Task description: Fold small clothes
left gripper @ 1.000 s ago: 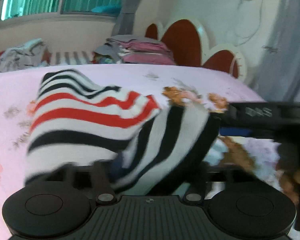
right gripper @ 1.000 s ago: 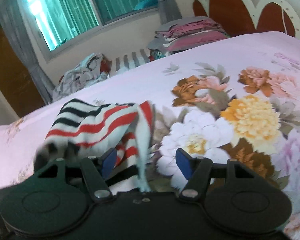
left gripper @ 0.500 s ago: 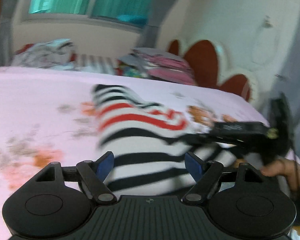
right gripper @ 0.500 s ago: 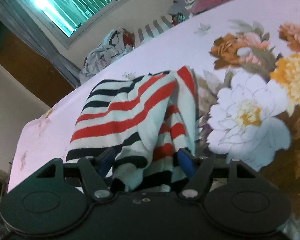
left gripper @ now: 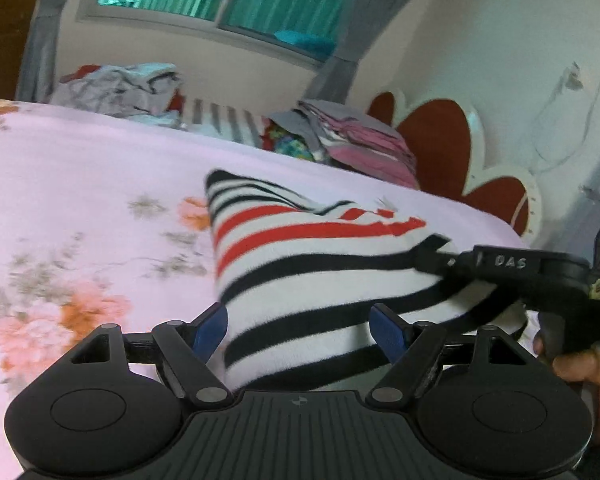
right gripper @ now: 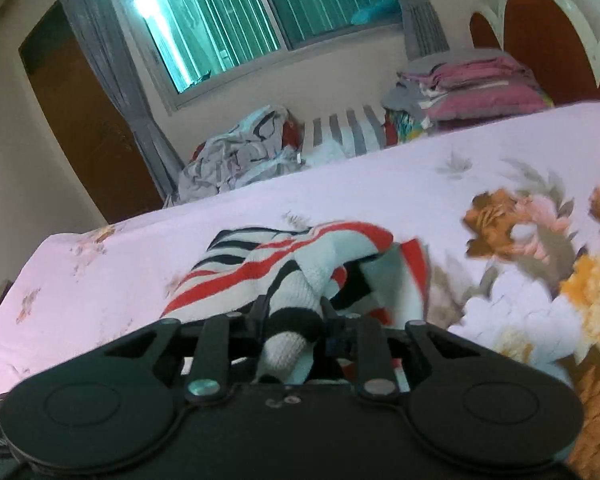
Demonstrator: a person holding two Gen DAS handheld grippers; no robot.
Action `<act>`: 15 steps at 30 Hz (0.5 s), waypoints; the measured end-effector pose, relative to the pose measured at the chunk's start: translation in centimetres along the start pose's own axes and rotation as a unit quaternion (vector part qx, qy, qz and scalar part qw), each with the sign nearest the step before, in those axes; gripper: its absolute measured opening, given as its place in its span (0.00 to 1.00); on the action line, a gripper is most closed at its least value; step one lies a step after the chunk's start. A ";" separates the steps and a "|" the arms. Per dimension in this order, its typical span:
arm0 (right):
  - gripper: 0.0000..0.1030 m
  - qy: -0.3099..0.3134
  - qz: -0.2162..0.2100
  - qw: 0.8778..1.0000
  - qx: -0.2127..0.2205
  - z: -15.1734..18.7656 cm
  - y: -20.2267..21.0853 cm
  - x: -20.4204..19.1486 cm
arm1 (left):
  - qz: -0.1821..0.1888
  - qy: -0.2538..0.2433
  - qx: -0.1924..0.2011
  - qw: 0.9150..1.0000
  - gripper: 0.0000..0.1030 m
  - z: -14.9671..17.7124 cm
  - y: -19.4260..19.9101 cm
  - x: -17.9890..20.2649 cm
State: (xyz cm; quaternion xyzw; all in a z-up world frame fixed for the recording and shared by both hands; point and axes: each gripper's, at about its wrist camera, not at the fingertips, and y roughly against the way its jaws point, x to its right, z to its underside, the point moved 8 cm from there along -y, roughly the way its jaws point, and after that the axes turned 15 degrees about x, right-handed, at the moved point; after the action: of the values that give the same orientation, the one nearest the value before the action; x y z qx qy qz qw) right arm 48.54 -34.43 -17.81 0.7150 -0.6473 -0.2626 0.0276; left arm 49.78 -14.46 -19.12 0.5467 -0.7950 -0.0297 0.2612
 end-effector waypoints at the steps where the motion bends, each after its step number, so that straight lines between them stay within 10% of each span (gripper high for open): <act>1: 0.23 -0.017 0.013 1.000 -0.013 0.9 -0.2 1.1 | 0.001 -0.003 -0.005 1.000 0.75 0.5 -0.5 0.2; 15: 0.35 -0.071 0.028 0.996 -0.055 3.0 3.7 3.6 | -0.013 0.005 -0.063 0.998 0.75 4.0 -3.1 -0.8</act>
State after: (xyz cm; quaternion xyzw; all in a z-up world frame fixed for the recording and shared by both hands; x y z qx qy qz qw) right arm 44.05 -37.50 -20.20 0.6738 -0.6517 -0.3470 0.0285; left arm 50.89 -15.98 -23.88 0.5395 -0.7833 -0.0803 0.2983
